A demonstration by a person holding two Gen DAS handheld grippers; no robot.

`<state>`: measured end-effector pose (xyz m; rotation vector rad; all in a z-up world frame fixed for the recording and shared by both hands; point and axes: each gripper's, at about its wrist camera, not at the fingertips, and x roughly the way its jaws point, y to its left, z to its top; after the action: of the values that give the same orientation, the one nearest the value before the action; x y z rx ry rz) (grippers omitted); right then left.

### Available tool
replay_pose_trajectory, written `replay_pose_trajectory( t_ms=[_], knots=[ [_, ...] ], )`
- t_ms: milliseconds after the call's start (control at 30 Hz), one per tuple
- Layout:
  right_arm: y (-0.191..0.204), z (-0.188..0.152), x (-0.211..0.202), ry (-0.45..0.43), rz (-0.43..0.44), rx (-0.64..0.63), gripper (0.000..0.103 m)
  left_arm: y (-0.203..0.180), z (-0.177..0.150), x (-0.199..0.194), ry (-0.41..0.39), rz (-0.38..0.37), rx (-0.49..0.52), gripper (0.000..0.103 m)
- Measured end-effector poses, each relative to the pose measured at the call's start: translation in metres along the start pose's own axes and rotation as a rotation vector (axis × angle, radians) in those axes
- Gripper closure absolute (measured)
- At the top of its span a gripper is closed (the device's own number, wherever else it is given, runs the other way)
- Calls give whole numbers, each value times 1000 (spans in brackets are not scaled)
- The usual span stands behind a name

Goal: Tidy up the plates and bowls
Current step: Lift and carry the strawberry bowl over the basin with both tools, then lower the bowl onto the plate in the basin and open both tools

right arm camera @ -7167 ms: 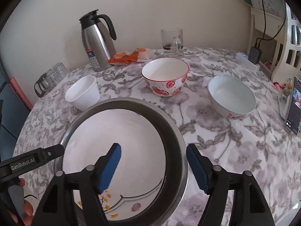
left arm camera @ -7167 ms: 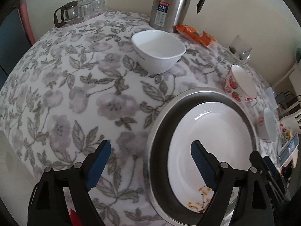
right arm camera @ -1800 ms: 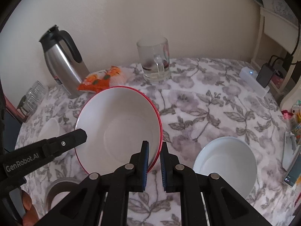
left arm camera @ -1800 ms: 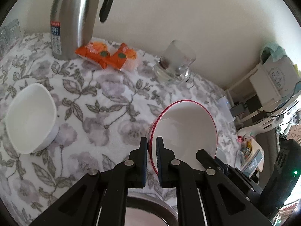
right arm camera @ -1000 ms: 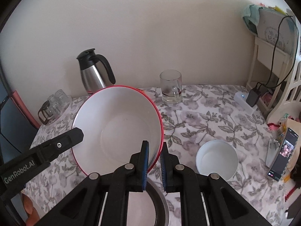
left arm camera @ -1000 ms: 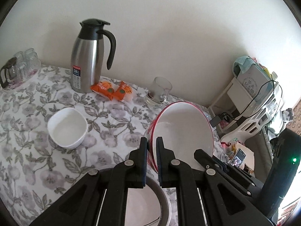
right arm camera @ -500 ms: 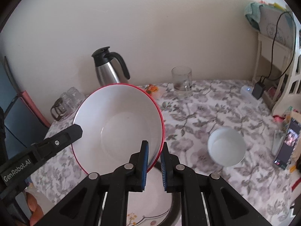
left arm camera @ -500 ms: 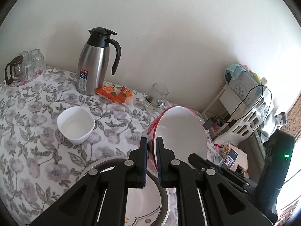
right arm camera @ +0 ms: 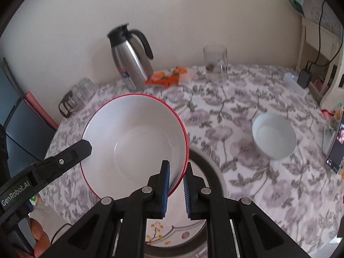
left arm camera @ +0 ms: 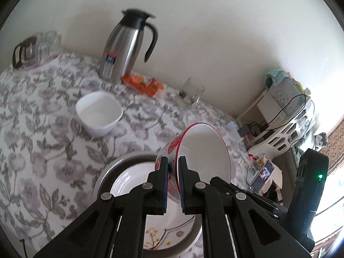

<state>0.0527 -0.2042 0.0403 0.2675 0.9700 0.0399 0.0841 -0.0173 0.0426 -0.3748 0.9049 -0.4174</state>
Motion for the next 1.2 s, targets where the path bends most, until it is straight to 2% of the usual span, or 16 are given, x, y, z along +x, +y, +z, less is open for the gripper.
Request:
replay_pose_trajectory(
  t_ms=[233,400,667,1200],
  knots=[
    [0,-18,24,93,-21,3,90,19,-18,18,78,32,-29,94],
    [0,-26,37,130,-48,-2,90,29,-27,37,147,60,-51,94],
    [0,-30,50,172,-73,-8,89,37,-33,55,211,103,-56,94],
    [6,-32,63,205,-76,-12,89,47,-34,61,236,120,-77,94]
  ],
)
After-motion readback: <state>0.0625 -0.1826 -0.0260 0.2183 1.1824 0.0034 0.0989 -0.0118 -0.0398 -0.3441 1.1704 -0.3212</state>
